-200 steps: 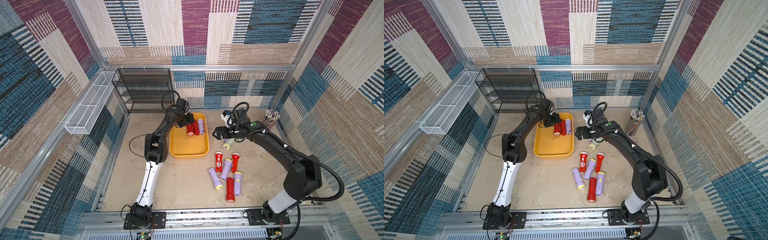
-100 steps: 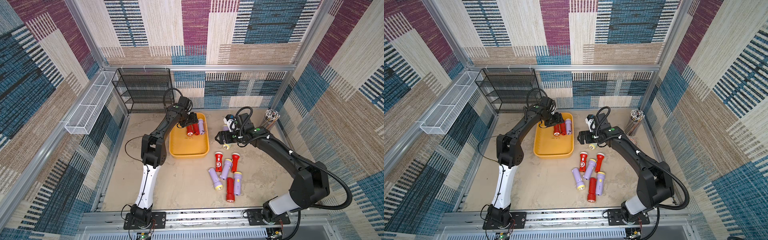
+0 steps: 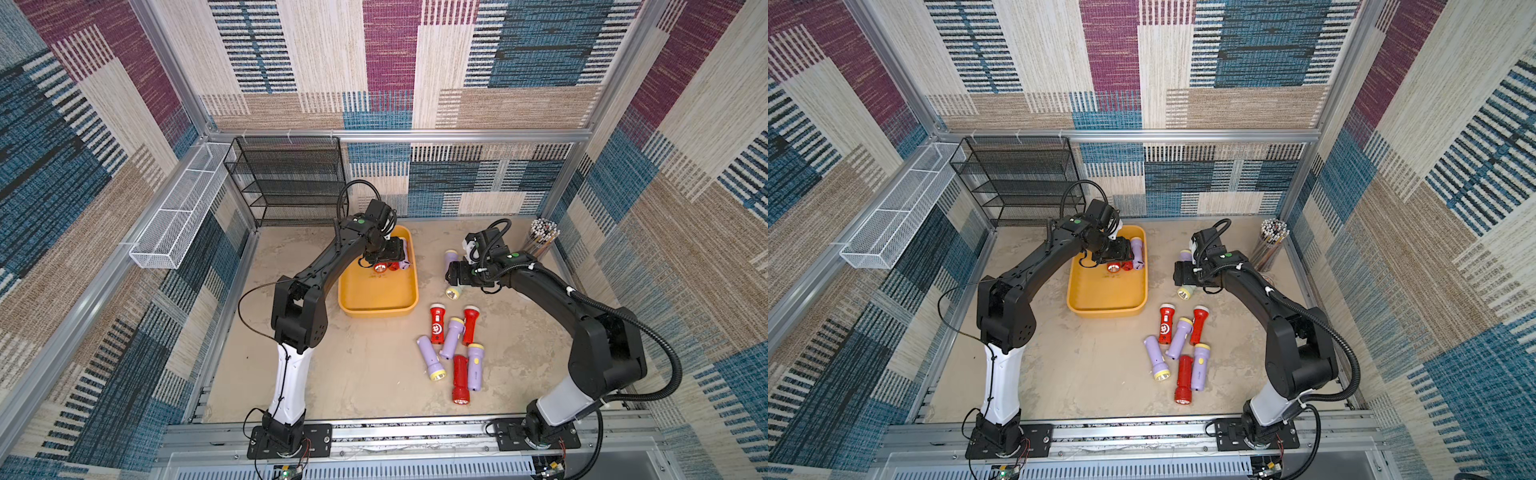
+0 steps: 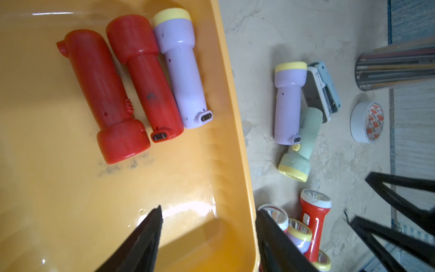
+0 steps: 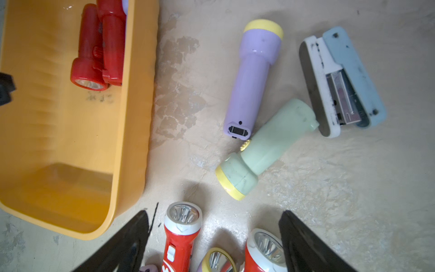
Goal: Put the flashlights into the storage boxes
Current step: Pick up the flashlight from the center of the board.
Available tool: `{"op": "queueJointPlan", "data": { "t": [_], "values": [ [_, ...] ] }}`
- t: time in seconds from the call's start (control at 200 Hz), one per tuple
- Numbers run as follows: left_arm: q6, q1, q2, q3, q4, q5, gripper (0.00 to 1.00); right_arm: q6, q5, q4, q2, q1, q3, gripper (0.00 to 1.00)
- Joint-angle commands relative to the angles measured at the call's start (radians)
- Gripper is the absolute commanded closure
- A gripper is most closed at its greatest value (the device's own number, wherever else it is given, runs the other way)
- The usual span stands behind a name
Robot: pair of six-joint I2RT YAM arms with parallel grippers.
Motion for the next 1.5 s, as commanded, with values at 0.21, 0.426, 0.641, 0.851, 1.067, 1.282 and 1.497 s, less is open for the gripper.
{"op": "queueJointPlan", "data": {
  "t": [0.21,0.426,0.641,0.851,1.067,1.282,1.497],
  "values": [
    [0.069,-0.022,-0.148,-0.125,0.005,-0.093,0.34,0.020,0.013,0.016,0.089,-0.014,0.066,0.28],
    [0.066,-0.033,-0.193,-0.187,0.005,-0.127,0.34,0.003,0.008,0.029,0.158,-0.019,0.121,0.31],
    [0.062,-0.065,-0.159,-0.110,-0.006,-0.139,0.33,-0.010,-0.006,0.032,0.187,-0.035,0.160,0.27],
    [0.035,-0.081,-0.099,-0.017,-0.029,-0.134,0.33,-0.025,-0.027,0.055,0.268,-0.051,0.211,0.28],
    [0.043,-0.081,-0.094,0.008,-0.060,-0.179,0.33,-0.021,-0.058,0.064,0.367,-0.054,0.306,0.34],
    [0.059,-0.081,-0.109,-0.001,-0.087,-0.229,0.33,-0.014,-0.038,0.038,0.455,-0.053,0.388,0.37],
    [0.092,-0.079,-0.123,-0.011,-0.108,-0.275,0.33,-0.004,-0.025,0.022,0.509,-0.053,0.419,0.38]
  ]
}}
